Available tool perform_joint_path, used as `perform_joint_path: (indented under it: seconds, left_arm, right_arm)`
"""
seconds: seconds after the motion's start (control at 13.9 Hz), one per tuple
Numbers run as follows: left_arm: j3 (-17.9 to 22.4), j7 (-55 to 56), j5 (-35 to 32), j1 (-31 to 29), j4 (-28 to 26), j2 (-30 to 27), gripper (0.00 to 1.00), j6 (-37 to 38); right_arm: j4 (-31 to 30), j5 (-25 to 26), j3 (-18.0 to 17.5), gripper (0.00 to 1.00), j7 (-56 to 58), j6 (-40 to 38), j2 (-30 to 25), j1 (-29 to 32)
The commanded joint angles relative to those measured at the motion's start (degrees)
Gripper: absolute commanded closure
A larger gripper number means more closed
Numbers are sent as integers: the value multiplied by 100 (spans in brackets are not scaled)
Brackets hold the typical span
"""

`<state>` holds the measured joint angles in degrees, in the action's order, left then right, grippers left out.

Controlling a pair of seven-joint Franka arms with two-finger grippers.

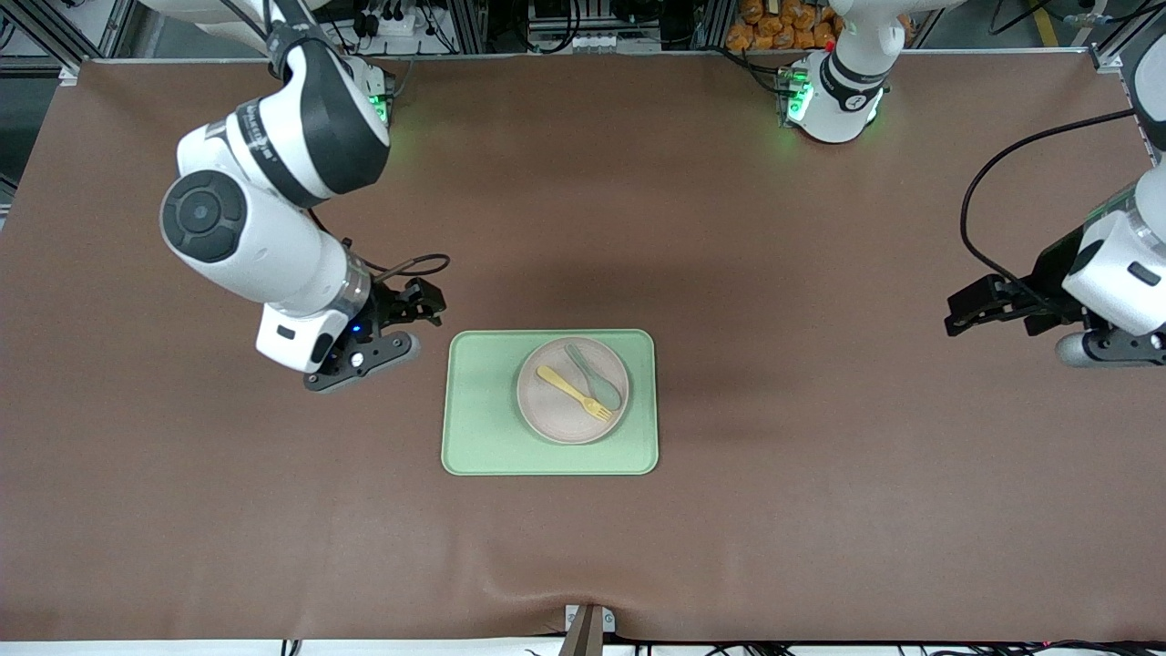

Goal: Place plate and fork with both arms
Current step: 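Withdraw the left gripper to rest while the right gripper approaches the tray, then move the right gripper above the yellow fork on the plate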

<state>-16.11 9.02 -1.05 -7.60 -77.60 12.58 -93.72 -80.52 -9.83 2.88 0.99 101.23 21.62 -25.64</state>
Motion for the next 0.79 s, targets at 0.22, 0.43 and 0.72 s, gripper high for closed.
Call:
perform_joint_path:
  seconds: [0.22,0.43,0.72]
  left_arm:
    - [1758,-910,-88,1330,-1477,-1583,0,55]
    - [1796,-1244,-88,1279,-1398,-1592,0,398]
    - [1673,-1254,-45,1218,-1108,-1592,0,749]
  right_arm:
    - [134,499,108,0,-46,-393,-464,-249]
    - [116,421,64,0,-55,-368,-484,-267]
    - [544,412,108,0,225,87,114,-382]
